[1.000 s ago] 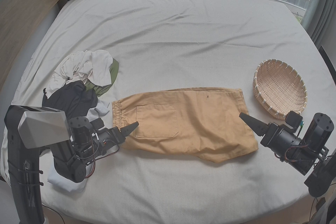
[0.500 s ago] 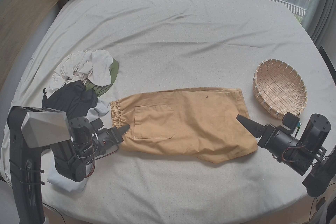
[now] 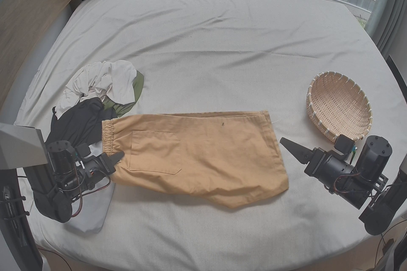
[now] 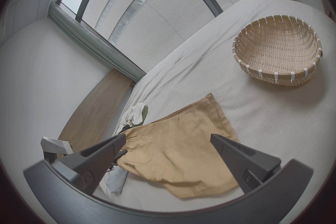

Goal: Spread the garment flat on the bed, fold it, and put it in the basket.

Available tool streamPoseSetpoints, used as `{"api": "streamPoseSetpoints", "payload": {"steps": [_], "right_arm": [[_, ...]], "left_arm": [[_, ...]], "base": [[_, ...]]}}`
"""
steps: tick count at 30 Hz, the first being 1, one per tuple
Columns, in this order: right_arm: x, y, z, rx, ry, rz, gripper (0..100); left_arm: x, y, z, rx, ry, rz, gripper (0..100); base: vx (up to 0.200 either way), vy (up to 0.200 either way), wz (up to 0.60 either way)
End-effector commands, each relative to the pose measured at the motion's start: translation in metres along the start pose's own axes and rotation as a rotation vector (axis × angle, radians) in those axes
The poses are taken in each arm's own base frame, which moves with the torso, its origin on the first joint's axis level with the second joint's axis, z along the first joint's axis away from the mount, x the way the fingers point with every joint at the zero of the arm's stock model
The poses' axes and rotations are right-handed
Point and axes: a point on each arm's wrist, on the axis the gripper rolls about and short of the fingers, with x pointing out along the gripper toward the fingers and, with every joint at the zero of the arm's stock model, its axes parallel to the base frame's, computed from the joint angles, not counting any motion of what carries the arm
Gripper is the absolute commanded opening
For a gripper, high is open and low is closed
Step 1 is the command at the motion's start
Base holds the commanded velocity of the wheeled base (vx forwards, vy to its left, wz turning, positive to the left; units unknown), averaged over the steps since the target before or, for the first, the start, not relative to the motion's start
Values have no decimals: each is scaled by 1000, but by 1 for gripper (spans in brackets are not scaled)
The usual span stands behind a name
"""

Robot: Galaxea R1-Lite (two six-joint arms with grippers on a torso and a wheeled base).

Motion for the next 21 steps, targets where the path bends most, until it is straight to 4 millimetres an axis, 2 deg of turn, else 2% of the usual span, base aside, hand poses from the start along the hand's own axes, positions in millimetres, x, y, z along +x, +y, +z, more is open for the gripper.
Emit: {"api": "streamPoseSetpoints", "payload": {"steps": [1,4,5,9,13,14,15,18,21], "right_arm": [[3,-2,-2,1,9,-4,100],[3,-2,-3,2,9,-4,100],[4,-1,-3,4,10,-3,100],[3,0,-3,28,13,3,100],[3,-1,-2,34,8,1,100],[3,-1,-1,36,5,0,100],[3,-1,-1,36,5,0,100],[2,-1,-1,37,2,1,100],[2,-1,0,39,0,-2,100]], "left_arm": [[-11,-4,6,1,-17,-2,0],[-12,-9,8,9,-23,-23,0],[-11,-22,8,23,-19,-71,0],[-3,-52,9,38,-20,-177,0],[9,-74,7,61,-19,-259,0],[13,-85,5,72,-16,-297,0],[13,-85,5,72,-16,-297,0],[23,-111,-4,94,3,-389,0],[30,-124,-9,103,12,-431,0]], "base": [[0,0,0],[0,0,0],[0,0,0],[0,0,0],[0,0,0],[0,0,0],[0,0,0],[0,0,0],[0,0,0]]}}
